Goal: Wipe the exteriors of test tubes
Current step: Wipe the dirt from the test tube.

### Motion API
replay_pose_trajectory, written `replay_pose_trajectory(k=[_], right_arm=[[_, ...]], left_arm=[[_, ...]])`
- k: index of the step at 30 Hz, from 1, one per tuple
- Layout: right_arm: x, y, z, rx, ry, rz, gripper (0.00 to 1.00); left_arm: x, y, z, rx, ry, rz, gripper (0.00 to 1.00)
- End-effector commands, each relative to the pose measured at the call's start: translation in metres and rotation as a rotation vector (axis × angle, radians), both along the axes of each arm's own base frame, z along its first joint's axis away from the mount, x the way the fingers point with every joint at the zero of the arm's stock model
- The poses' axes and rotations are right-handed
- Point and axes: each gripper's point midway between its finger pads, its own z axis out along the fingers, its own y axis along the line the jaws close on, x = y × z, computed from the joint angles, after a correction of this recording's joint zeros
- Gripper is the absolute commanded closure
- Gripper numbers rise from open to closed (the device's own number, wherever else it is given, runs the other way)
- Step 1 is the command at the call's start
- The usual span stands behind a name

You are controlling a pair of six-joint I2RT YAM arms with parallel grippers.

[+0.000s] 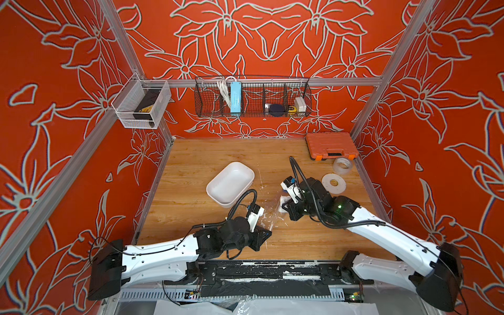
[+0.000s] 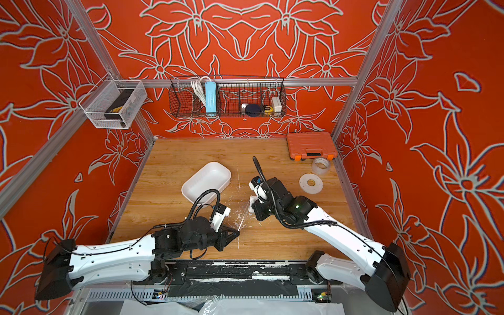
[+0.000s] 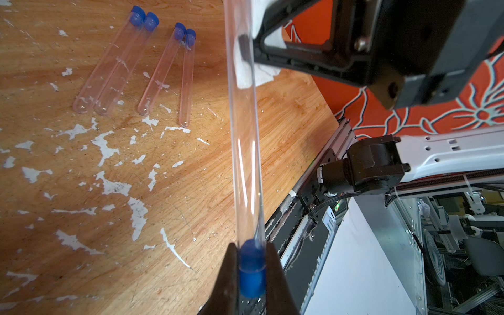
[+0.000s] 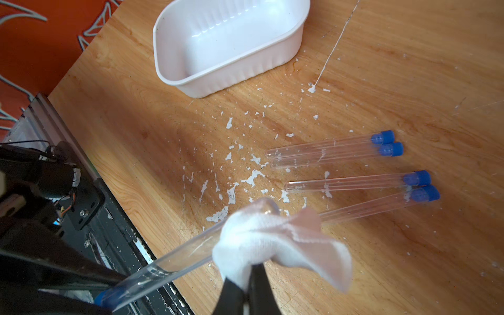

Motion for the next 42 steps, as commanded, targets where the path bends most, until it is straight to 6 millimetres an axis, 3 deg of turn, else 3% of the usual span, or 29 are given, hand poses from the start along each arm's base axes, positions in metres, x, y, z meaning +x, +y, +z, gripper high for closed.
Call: replay_pose_trajectory(k=[1, 12, 28, 42], right_arm=[[0.001, 0.004, 0.019, 0.029, -0.029, 0.034, 1.0], [-0.021, 0.006, 0.012, 0.096, 0.039, 0.034, 1.0], [-0.052, 0.04, -0.012, 0.102, 0.097, 0.093, 1.0], [-0.033, 0.025, -0.019, -0.046, 0.034, 0.058, 1.0]], left_arm=[[-0.002, -0.002, 0.001, -0.018, -0.001, -0.012, 0.91], [0.006, -0.003, 0.006, -0.007, -0.032, 0.014, 0.91], [0.01, -0.006, 0.012, -0.014, -0.046, 0.025, 0.92], [0.007, -0.003, 0.018, -0.024, -0.05, 0.017, 0.91]])
